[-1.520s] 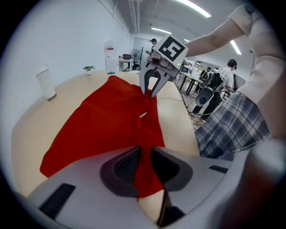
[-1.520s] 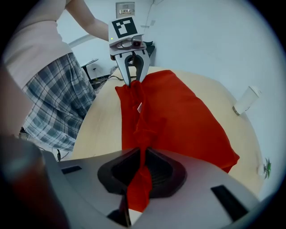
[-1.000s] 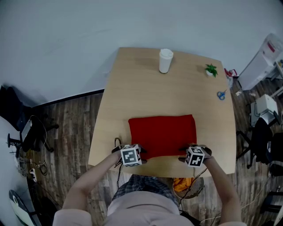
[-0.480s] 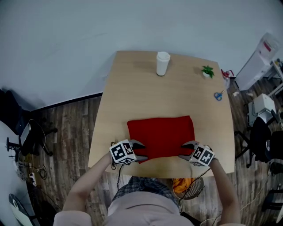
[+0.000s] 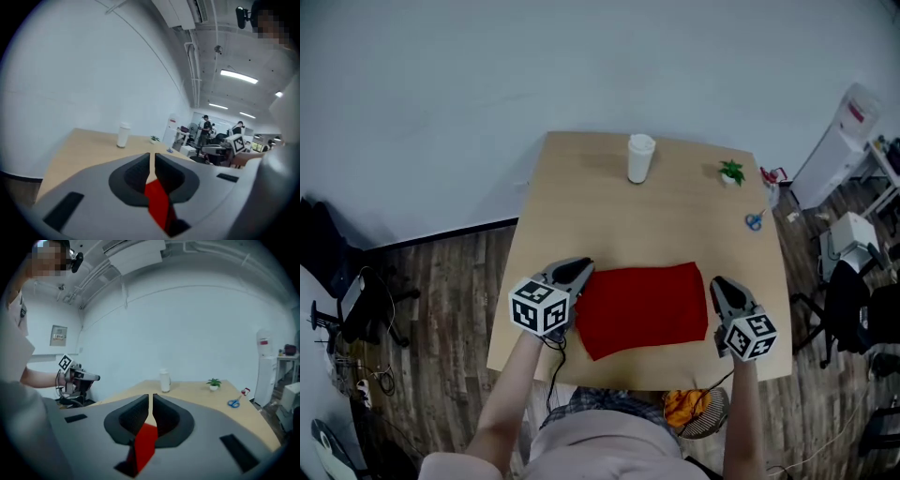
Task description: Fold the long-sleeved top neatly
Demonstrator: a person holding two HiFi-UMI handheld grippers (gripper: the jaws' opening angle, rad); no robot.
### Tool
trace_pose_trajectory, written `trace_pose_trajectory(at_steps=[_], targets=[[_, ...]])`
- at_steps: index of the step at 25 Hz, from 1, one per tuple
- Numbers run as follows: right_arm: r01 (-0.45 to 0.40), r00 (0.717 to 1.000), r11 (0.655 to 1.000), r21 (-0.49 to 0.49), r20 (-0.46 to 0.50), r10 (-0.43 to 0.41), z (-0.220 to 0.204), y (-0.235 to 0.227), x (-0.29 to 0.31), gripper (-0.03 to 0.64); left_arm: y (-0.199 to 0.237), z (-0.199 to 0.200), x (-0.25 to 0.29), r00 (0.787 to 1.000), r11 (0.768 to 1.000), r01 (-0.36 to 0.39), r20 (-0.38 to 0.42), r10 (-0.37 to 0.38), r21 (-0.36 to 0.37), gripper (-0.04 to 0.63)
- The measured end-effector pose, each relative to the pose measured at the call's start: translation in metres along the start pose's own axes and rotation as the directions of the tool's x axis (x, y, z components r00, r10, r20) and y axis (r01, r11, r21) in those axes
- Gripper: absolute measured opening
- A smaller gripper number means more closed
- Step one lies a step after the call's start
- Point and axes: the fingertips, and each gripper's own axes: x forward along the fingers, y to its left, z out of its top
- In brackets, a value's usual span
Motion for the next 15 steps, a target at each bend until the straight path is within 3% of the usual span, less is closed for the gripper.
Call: trace_pose_trajectory(at_steps=[3,7,11,15], targets=[[0.129,0.983,0.99,0.05,0.124,-0.134,0.029,-0.016,-0.016,0.008,0.011,0.024,-0.005,0.991,0.994,-0.106,0.086,0.104,0.01,0.018],[0.274,0.928,0.956,0.107,0.229,-0.292,0.051,-0.029,-0.042,0.008,0.013,0.036,-0.014,0.969,0.978,-0.201,0.155,0.191,0.054,0.005],[0.367,0.884,0.925,0.102,0.27,-0.381,0.058,-0.036,-0.063,0.008,0.011,0.039,-0.024,0.944,0.957,-0.277,0.208,0.254,0.085,0.003],[0.429,0.868,0.903,0.025,0.266,-0.42,0.06,-0.032,-0.072,0.008,0.01,0.037,-0.027,0.942,0.955,-0.284,0.213,0.261,0.083,0.003]])
